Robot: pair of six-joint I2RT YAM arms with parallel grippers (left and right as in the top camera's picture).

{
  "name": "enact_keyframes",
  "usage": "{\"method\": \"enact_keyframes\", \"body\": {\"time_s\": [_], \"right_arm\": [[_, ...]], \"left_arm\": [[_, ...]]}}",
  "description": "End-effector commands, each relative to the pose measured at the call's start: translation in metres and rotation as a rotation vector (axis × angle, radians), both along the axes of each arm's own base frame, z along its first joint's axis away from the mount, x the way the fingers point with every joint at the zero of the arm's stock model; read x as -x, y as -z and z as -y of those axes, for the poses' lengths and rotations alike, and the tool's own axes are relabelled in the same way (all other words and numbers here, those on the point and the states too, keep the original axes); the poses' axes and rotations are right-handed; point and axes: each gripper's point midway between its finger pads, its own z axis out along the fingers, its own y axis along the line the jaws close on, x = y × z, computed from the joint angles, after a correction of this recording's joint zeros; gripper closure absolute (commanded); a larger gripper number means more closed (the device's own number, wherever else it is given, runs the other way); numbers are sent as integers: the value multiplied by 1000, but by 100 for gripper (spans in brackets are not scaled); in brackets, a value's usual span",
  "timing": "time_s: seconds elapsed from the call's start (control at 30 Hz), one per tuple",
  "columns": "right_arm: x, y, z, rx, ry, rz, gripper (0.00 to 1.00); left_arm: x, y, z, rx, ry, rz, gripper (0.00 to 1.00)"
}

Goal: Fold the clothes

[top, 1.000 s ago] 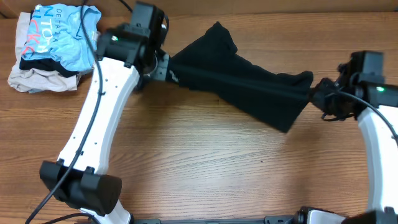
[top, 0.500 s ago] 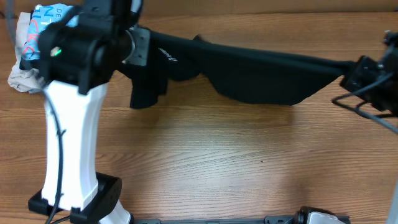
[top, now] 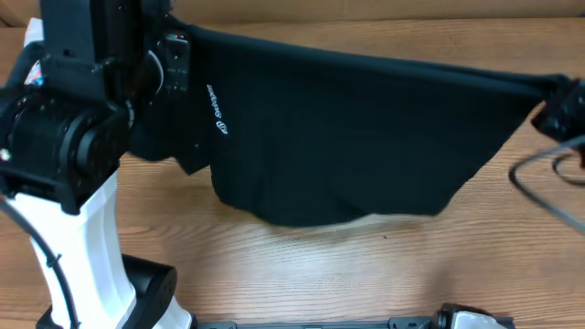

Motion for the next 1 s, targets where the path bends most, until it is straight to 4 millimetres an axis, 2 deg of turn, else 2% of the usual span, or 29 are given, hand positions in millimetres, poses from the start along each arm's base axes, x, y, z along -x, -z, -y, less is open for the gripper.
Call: {"method": "enact_keyframes", "body": {"time_s": [0.0, 0.17, 0.23, 0.33, 0.5, 0.57, 0.63, 0.7, 0.77, 0.8, 0.87, 0.97], "right_arm": [[-39, 19, 33, 100, 87, -62, 96], [-104, 28, 43, 112, 64, -6, 96], [-131, 25, 48, 135, 58, 48, 96], [-158, 13, 53, 153, 61, 139, 96], [-175, -20, 57, 181, 69, 288, 96], [-178, -26, 57, 186, 71, 316, 96], [-183, -23, 58, 185, 70, 314, 96], [-190, -11, 60, 180, 68, 287, 96], [-201, 10, 59, 166, 54, 237, 96], [-208, 28, 58, 151, 39, 193, 96], [-215, 55, 57, 129, 21, 123, 96], [-223, 104, 56, 94, 3, -13, 96]], "left_arm": [[-34, 6, -25, -95, -124, 19, 96], [-88, 14, -39, -123, -178, 66, 96], [-109, 9, -49, -111, -210, 120, 96], [-129, -7, -63, -82, -239, 212, 96], [-140, -44, -84, -79, -250, 362, 96], [-141, -52, -87, -84, -242, 392, 96], [-143, -53, -86, -97, -230, 398, 96], [-146, -49, -86, -107, -226, 389, 96], [-153, -37, -86, -112, -224, 355, 96], [-156, -27, -85, -116, -222, 326, 96], [-165, 1, -85, -128, -217, 243, 96], [-177, 61, -84, -154, -203, 61, 96]]}}
